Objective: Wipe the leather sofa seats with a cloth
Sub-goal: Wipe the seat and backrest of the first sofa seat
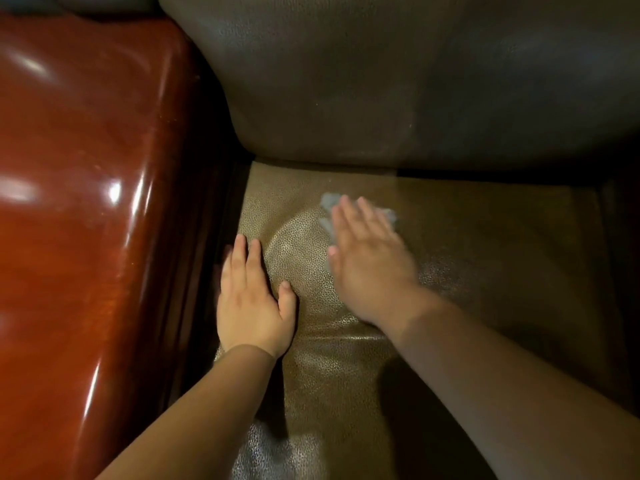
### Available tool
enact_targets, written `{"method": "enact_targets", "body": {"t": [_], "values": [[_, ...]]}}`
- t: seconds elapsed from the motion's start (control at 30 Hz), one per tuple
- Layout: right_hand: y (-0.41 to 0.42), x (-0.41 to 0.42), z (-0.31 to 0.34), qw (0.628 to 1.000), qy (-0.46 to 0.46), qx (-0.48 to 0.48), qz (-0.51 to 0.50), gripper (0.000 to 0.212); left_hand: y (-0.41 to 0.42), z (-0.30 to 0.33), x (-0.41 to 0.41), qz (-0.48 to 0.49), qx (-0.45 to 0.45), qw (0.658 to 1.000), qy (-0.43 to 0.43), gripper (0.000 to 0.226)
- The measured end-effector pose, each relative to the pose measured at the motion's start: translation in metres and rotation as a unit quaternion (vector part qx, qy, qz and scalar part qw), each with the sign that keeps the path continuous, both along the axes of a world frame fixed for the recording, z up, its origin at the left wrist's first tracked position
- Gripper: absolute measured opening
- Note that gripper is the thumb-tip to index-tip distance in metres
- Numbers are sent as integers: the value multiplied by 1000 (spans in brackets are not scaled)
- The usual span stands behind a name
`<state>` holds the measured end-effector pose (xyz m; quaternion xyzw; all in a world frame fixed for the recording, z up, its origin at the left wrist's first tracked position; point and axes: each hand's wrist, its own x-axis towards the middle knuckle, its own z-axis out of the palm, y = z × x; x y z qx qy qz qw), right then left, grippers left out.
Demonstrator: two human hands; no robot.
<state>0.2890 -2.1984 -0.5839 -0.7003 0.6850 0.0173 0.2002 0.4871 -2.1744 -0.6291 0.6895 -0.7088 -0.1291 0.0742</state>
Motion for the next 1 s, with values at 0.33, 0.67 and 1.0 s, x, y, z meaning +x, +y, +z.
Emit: {"method": "enact_targets", "body": {"t": [0.33,0.67,1.0], "values": [[-37,-70,-20,982,67,-21,-173,52,2,-4,-1,-1,-9,1000,-6,79],[-21,-39,-7,999,28,-15,-24,70,0,-5,0,-1,-8,1000,-3,79],[-58,19,-20,996,17,-22,-86,64,1,-8,-2,8,-17,1000,7,78]]}}
